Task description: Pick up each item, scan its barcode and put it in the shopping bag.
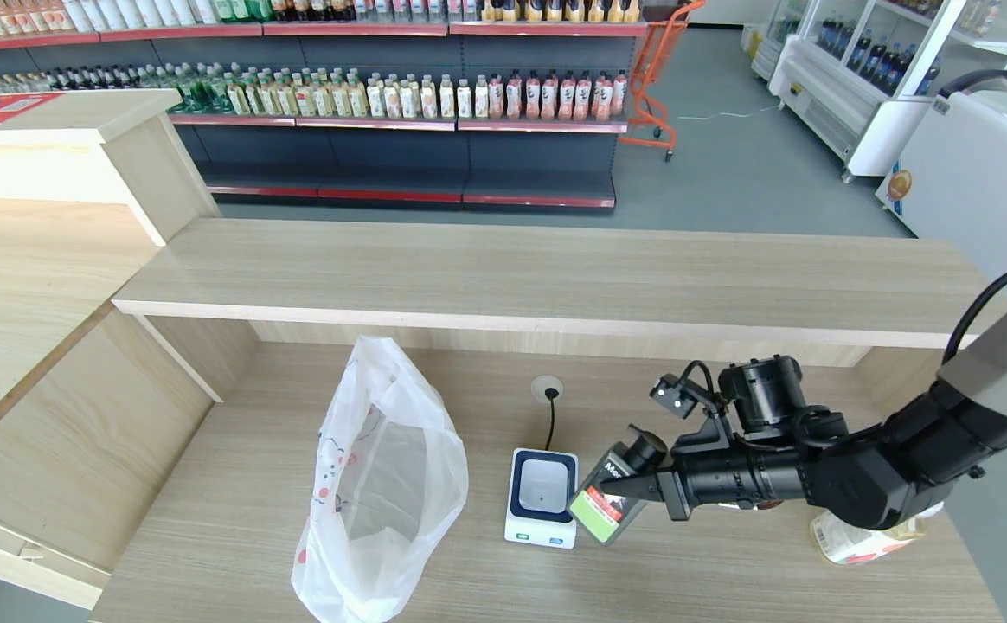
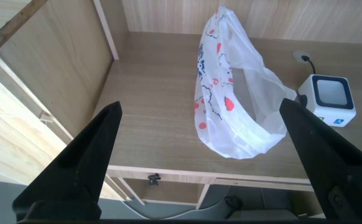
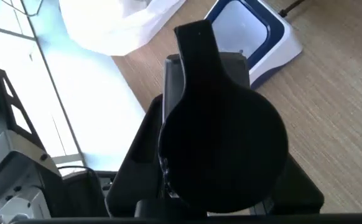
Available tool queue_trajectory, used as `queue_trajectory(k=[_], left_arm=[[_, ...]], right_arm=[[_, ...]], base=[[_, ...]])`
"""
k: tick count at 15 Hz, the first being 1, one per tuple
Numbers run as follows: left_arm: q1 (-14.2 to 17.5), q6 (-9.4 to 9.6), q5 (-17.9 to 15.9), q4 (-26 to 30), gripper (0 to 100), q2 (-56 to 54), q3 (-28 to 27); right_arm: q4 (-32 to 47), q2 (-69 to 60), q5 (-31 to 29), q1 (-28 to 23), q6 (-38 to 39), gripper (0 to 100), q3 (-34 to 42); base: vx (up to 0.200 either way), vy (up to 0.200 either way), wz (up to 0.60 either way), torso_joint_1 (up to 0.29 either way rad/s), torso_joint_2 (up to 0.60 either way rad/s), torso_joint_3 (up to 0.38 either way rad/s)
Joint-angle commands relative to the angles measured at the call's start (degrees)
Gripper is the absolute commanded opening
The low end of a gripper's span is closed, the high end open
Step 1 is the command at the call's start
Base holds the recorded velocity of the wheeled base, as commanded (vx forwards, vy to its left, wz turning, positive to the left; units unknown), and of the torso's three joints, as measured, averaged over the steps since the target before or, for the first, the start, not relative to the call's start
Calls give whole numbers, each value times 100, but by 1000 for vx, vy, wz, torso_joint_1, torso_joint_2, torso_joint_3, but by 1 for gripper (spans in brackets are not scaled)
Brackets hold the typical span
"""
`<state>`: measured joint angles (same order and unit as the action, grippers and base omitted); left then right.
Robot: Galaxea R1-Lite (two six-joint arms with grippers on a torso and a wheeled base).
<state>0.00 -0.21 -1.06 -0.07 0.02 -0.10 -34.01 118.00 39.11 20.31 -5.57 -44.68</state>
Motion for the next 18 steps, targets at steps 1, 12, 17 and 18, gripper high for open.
queue_trajectory(k=[1,12,17,18], left_arm=[[0,-6,1,-1,100,-2,1],[0,-6,1,-1,100,-2,1],[0,-6,1,-1,100,-2,1],[0,3,1,-1,100,-2,1]], right_arm=[[-97,522,-26,245,47,0,-182],[-448,1480,-729,667,109,0,-1447],[-448,1163,-738,650,469,0,-1403],[-448,952,-738,650,750,0,-1333]], base=[[0,0,0,0,0,0],[0,0,0,0,0,0],[0,0,0,0,0,0],[0,0,0,0,0,0]])
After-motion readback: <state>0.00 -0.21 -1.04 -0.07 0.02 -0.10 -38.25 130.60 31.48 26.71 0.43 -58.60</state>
